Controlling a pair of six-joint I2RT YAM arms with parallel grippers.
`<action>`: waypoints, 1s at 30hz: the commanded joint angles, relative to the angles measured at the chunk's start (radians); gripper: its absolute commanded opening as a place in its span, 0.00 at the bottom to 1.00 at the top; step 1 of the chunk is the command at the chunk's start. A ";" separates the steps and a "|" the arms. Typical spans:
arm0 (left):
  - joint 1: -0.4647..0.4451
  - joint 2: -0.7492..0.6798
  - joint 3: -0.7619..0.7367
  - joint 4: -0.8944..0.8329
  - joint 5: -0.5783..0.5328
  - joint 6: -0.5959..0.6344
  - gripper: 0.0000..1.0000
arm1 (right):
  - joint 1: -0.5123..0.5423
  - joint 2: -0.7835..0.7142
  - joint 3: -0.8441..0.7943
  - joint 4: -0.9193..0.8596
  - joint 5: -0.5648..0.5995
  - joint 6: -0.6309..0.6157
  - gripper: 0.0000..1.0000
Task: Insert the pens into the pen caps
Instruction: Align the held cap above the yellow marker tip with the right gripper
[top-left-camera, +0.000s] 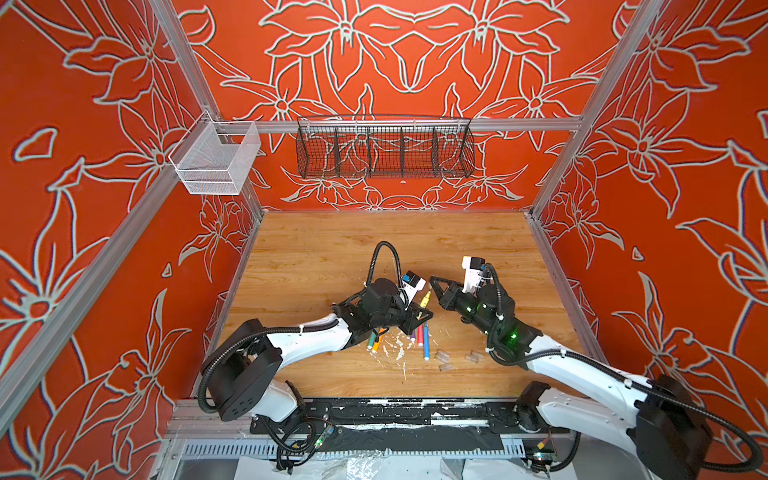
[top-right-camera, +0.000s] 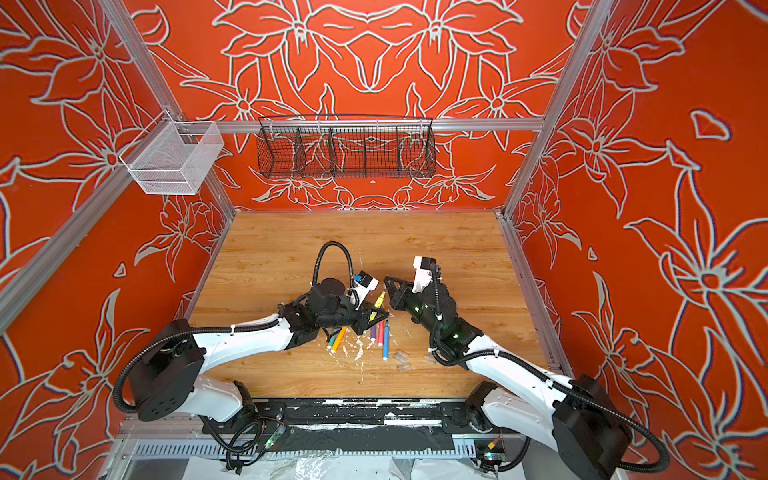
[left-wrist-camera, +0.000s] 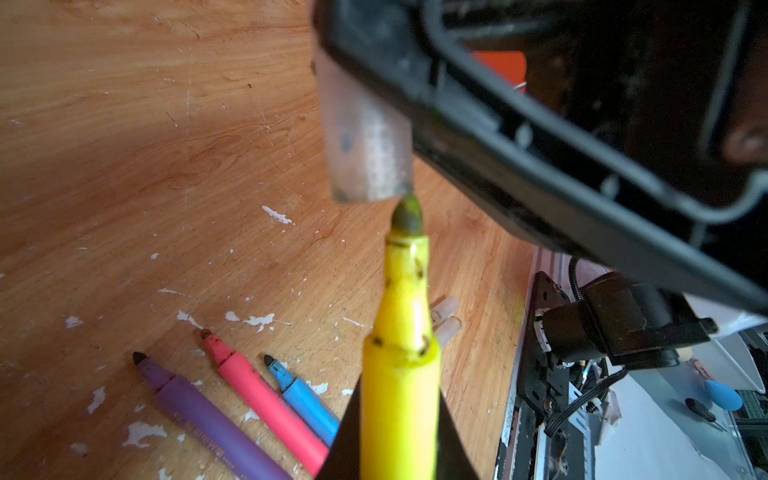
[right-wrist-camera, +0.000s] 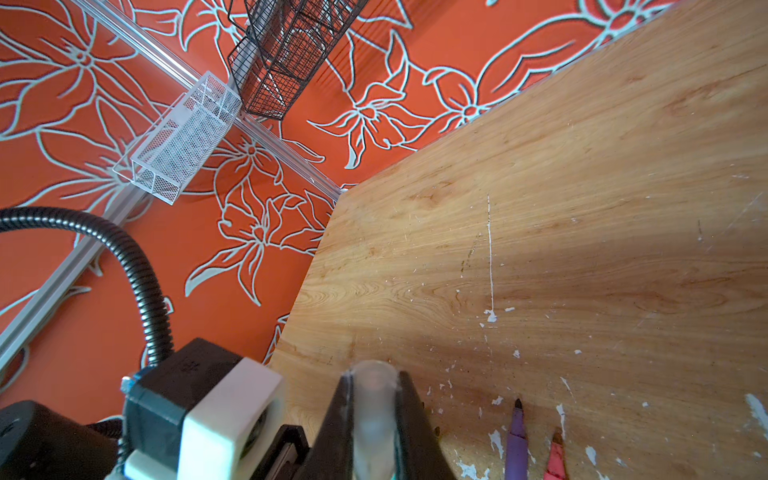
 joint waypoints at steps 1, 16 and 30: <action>0.021 0.007 0.007 0.044 0.033 -0.030 0.00 | -0.005 0.018 0.002 0.037 -0.039 0.018 0.00; 0.079 -0.025 -0.028 0.100 0.105 -0.063 0.00 | 0.001 -0.002 -0.032 0.099 -0.042 0.043 0.00; 0.013 -0.017 0.003 0.058 0.085 -0.014 0.00 | -0.001 -0.078 -0.038 0.043 0.014 0.016 0.00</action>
